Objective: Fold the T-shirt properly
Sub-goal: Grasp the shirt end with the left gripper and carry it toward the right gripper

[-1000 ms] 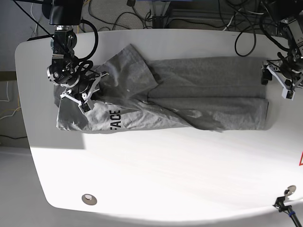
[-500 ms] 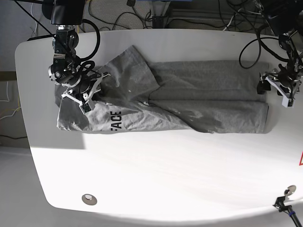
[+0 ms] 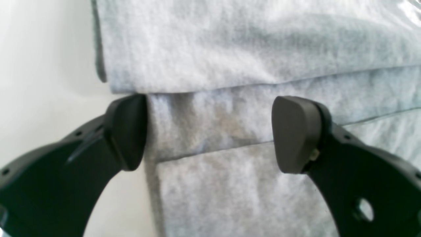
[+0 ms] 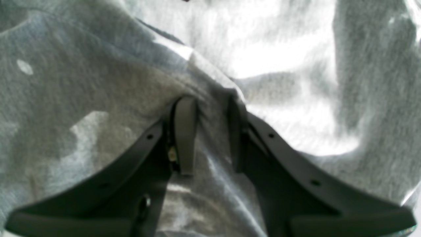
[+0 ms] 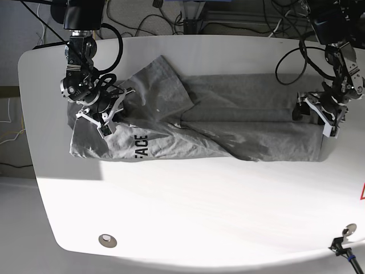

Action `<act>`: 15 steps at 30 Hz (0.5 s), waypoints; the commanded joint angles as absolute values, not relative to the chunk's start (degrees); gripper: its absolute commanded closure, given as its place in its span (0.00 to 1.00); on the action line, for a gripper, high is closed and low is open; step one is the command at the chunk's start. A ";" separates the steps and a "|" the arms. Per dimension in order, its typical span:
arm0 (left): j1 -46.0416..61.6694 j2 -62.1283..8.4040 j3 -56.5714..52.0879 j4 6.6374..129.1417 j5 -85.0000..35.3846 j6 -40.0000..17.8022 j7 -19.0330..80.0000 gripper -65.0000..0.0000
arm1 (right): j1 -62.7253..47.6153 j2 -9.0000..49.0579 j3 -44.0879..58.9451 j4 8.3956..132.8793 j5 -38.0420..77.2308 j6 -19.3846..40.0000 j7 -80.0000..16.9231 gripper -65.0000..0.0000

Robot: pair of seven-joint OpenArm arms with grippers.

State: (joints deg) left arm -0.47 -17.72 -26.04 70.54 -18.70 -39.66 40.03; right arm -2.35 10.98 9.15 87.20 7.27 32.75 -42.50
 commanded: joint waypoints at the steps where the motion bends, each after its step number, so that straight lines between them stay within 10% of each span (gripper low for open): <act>1: 0.31 -17.54 -25.71 71.08 -17.89 -40.00 42.95 0.23 | -2.42 11.03 9.01 87.16 6.90 33.27 -44.70 0.74; 8: 1.19 -16.04 -25.63 72.40 -17.89 -40.00 42.95 0.76 | -2.42 10.95 9.01 87.08 7.08 33.27 -44.70 0.74; 15: 0.92 -16.04 -25.80 75.47 -17.89 -40.00 42.59 0.83 | -2.42 10.95 9.01 86.99 7.08 33.27 -44.70 0.74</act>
